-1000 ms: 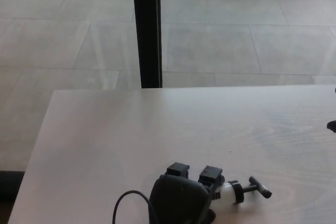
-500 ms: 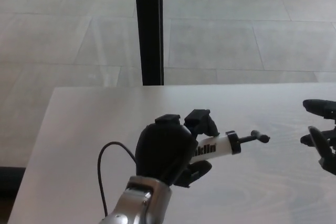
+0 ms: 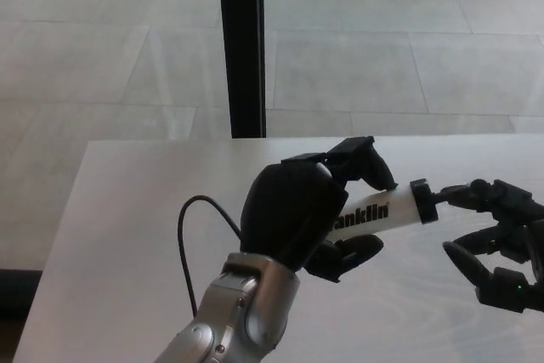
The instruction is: The robot uses its left hand to lift the air pump kept on the middle of the desk and use the right hand to pull out the handle
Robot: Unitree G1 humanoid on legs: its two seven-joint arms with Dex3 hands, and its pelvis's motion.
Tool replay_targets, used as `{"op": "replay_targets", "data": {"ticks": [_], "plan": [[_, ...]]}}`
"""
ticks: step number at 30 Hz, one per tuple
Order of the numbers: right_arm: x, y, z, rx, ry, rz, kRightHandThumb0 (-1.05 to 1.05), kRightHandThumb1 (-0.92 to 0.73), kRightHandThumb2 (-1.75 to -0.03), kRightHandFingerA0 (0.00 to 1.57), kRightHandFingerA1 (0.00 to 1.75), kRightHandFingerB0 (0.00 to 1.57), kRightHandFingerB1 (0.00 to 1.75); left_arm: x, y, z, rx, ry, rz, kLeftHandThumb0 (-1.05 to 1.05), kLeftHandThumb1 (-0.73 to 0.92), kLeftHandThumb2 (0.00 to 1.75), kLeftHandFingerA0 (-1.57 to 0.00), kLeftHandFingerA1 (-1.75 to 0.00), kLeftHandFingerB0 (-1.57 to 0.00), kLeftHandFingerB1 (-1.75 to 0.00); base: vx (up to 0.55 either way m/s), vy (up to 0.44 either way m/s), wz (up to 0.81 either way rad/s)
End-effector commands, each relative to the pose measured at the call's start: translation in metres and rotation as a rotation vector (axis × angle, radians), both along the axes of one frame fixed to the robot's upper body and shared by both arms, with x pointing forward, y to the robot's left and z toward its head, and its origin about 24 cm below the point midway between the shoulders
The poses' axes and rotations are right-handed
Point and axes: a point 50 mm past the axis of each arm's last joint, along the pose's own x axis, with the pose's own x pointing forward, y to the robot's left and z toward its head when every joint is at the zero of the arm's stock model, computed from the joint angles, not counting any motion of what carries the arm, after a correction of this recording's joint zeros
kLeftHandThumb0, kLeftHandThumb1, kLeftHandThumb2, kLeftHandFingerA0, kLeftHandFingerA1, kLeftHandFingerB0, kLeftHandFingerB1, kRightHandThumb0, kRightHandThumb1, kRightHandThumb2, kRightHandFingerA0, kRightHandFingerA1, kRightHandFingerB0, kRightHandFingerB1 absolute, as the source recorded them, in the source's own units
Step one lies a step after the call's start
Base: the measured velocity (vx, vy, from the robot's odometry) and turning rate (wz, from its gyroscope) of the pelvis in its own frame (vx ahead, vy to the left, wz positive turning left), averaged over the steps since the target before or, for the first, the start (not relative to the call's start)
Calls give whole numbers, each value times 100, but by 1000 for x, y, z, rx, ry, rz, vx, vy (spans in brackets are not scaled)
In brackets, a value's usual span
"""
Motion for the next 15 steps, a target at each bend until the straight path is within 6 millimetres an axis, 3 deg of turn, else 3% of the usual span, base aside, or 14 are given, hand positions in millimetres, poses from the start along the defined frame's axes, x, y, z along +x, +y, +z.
{"op": "replay_targets", "data": {"ticks": [1,4,5,6,7,8,9,10,11,12,13,14,15], "plan": [[2,6,11,-136,-141,24,-43,-54,-58,37,78,31,39,0,16,-28,144,354,-10,-2,49,130,-93,-175,-83,-157,0,0,0],[3,3,13,-152,-147,26,-43,-51,-55,31,74,27,38,0,19,-31,168,370,-12,-3,45,133,-96,-175,-86,-154,0,0,0],[3,3,13,-157,-147,29,-47,-39,-73,29,69,18,46,-1,19,-32,177,386,-7,-4,46,132,-96,-175,-85,-154,0,0,0],[3,2,14,-167,-147,28,-43,-50,-56,28,72,22,36,0,20,-34,178,400,-3,-4,46,132,-95,-175,-85,-154,0,0,0],[3,0,15,-175,-147,26,-47,-39,-72,29,67,18,45,0,20,-35,186,417,0,-5,47,131,-94,-175,-84,-155,0,0,0],[6,4,15,-175,-148,40,-47,-39,-72,29,67,18,45,0,24,-35,184,417,15,-5,47,131,-94,-175,-84,-155,0,0,0],[6,1,16,-181,-144,30,-42,-51,-55,35,76,27,38,0,25,-36,177,433,20,-4,47,132,-94,-175,-83,-154,0,0,0],[6,-2,16,-177,-140,16,-42,-52,-55,39,84,31,42,-1,26,-37,186,431,21,-4,46,133,-95,-175,-84,-153,0,0,0],[6,-5,16,-167,-137,9,-47,-39,-76,47,81,30,54,-1,26,-37,186,424,19,-4,47,132,-95,-175,-84,-155,0,0,0],[6,-11,12,-144,-108,-5,-46,-40,-77,54,86,38,58,-1,26,-36,187,424,24,-6,48,134,-95,-175,-83,-155,0,0,0],[6,-13,10,-140,-94,-14,-41,-50,-54,51,95,43,50,-1,26,-36,179,422,24,-5,48,134,-95,-175,-83,-159,0,0,0],[6,-15,8,-140,-82,-23,-41,-50,-55,52,94,44,51,-1,27,-35,165,421,29,-5,49,134,-97,-175,-76,-166,0,0,0],[6,-16,7,-139,-79,-27,-43,-39,-75,56,87,41,59,-1,27,-35,163,422,33,-5,49,134,-97,-175,-75,-168,0,0,0]]}}
